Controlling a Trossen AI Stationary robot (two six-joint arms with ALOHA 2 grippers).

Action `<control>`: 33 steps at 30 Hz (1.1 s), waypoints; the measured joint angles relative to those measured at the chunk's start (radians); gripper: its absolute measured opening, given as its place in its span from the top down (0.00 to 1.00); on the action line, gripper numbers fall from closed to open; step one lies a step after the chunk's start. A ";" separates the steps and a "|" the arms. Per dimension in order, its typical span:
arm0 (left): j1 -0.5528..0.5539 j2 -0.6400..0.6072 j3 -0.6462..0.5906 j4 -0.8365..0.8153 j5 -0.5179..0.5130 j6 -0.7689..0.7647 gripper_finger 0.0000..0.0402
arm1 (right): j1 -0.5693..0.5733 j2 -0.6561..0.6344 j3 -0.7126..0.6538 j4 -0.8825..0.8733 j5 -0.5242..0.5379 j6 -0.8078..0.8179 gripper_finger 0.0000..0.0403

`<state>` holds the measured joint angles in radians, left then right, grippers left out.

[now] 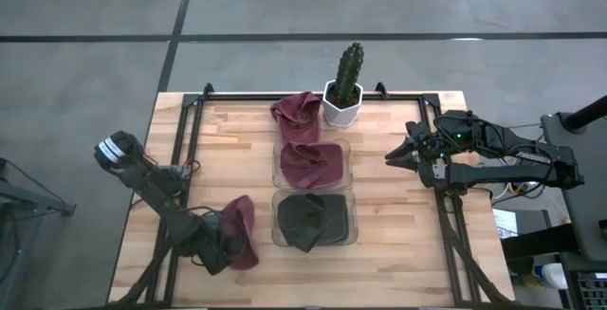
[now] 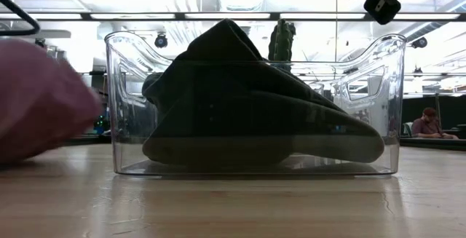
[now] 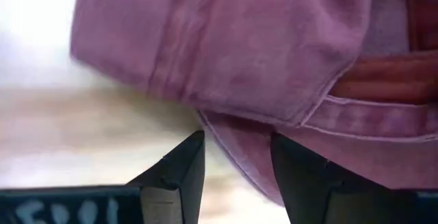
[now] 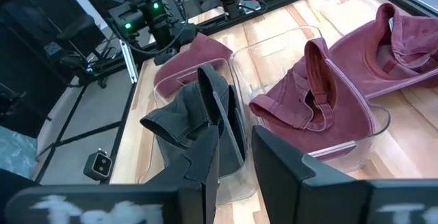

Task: Pick & Place hat
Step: Put the bottom dark red cap into the top transparent bin

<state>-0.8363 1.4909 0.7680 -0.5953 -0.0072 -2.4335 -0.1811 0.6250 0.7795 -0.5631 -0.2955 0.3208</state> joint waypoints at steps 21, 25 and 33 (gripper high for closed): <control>0.020 -0.090 -0.004 -0.007 -0.242 0.041 0.61 | 0.000 0.000 0.000 0.002 0.000 0.020 0.80; 0.028 -0.090 -0.017 0.013 -0.265 0.051 0.61 | 0.000 0.000 0.000 0.003 0.000 0.020 0.79; 0.031 -0.090 -0.116 0.260 -0.346 0.088 0.66 | 0.000 0.000 0.000 0.008 0.000 0.020 0.80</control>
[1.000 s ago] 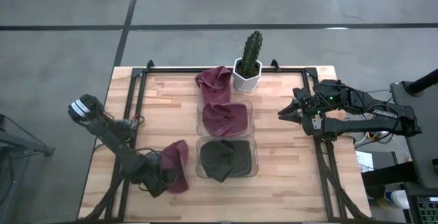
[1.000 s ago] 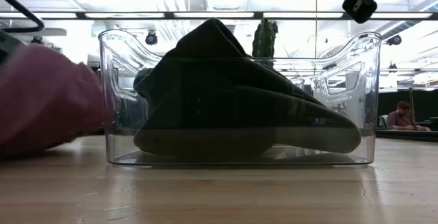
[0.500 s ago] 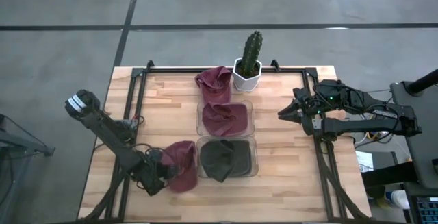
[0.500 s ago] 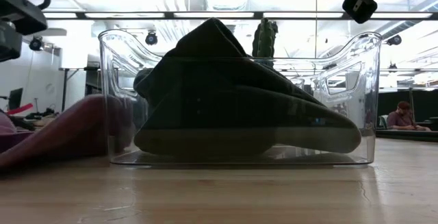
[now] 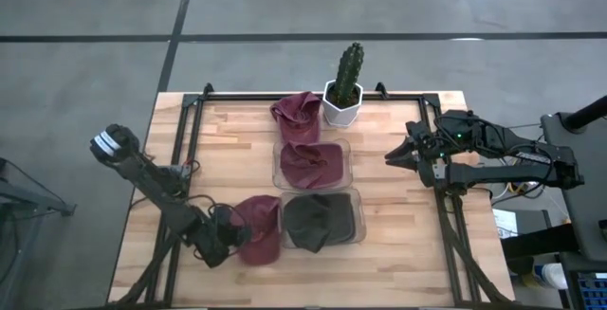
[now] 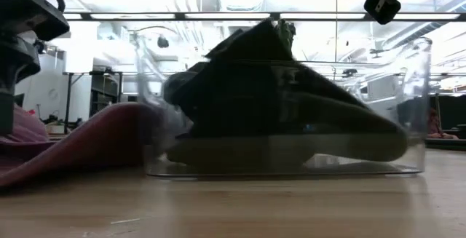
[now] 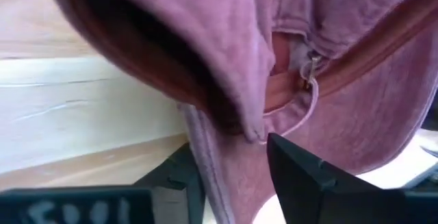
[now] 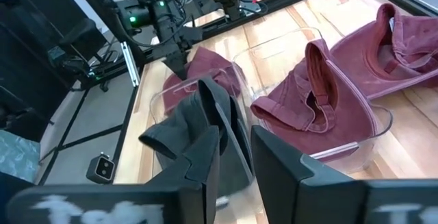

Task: Pick & Place hat
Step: Put the bottom dark red cap into the top transparent bin

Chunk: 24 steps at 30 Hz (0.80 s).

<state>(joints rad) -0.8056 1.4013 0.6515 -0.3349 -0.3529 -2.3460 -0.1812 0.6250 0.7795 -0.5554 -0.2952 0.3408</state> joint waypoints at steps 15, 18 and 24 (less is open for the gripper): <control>-0.005 -0.107 0.035 -0.193 0.082 -0.002 0.98 | 0.000 0.000 0.000 0.017 0.000 0.000 0.80; -0.006 -0.176 0.153 -0.476 0.094 -0.008 0.98 | 0.000 0.000 0.000 0.017 0.000 0.000 0.80; 0.035 -0.230 0.447 -0.957 -0.072 0.028 0.98 | 0.000 0.001 0.000 0.019 0.000 0.000 0.82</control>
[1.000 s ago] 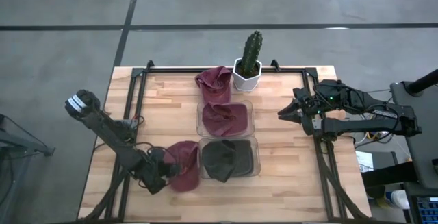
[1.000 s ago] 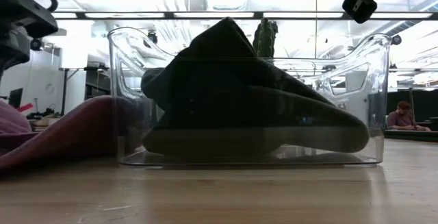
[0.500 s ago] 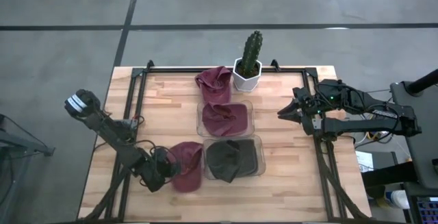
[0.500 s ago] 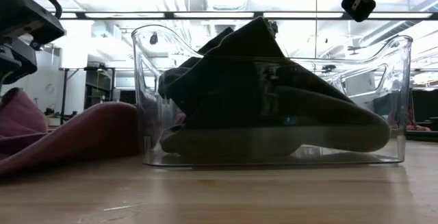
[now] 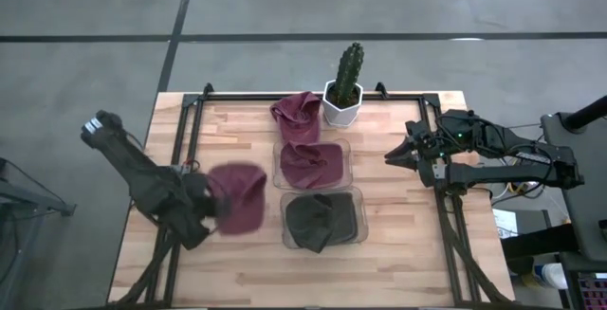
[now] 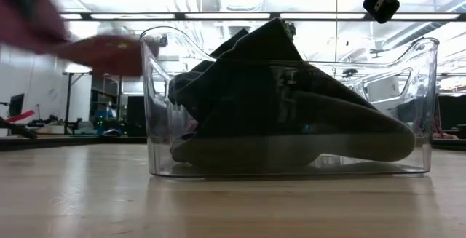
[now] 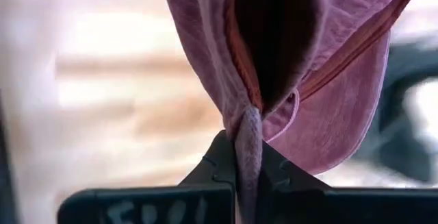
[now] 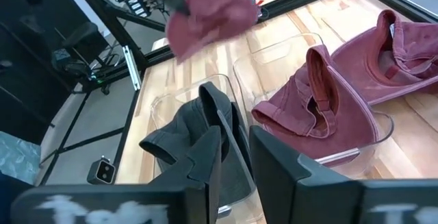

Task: Pick & Place hat
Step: Put the bottom dark red cap into the top transparent bin

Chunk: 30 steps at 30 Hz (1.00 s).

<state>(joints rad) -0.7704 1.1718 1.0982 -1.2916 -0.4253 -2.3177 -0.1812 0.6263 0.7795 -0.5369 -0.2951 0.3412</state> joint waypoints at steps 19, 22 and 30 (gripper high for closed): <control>0.267 0.101 0.255 0.340 -0.765 0.703 0.98 | 0.000 0.162 0.000 0.434 -0.001 -0.002 0.71; 0.296 0.119 0.255 0.441 -0.773 0.810 0.98 | 0.000 0.199 0.000 0.523 -0.001 -0.017 0.65; 0.384 0.175 0.254 0.582 -0.774 0.967 0.98 | 0.000 0.292 0.042 0.653 -0.001 -0.115 0.47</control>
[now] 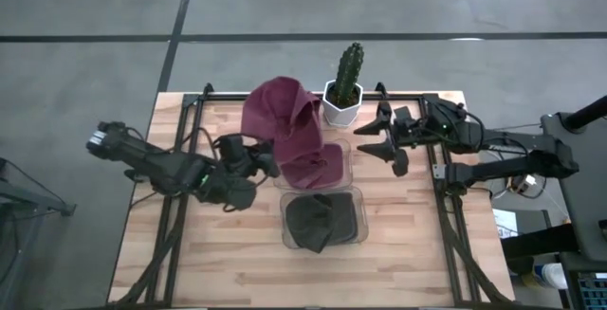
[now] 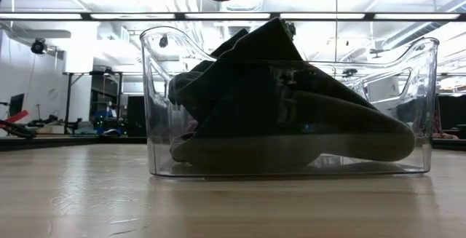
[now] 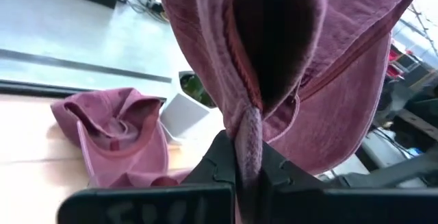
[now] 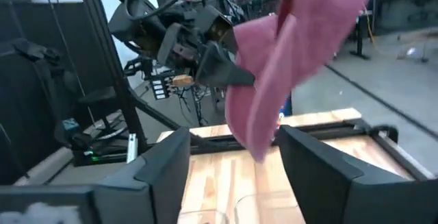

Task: Pick & Place hat
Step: Put the bottom dark red cap into the top transparent bin

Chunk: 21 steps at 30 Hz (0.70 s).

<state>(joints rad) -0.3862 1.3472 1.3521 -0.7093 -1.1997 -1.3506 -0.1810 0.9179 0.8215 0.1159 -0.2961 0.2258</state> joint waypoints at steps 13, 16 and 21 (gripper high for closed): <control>0.069 0.041 0.000 0.187 -0.020 0.259 0.98 | -0.002 0.248 0.244 -0.025 0.065 -0.127 0.41; 0.069 0.040 0.000 0.187 -0.032 0.259 0.98 | -0.003 0.299 0.321 -0.099 0.139 -0.160 0.42; 0.071 0.040 0.000 0.187 -0.036 0.273 0.98 | -0.002 0.394 0.446 -0.183 0.158 -0.189 0.40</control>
<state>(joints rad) -0.3153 1.3872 1.3518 -0.5228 -1.2361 -1.0771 -0.1835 1.3117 1.2676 -0.0674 -0.1380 0.0373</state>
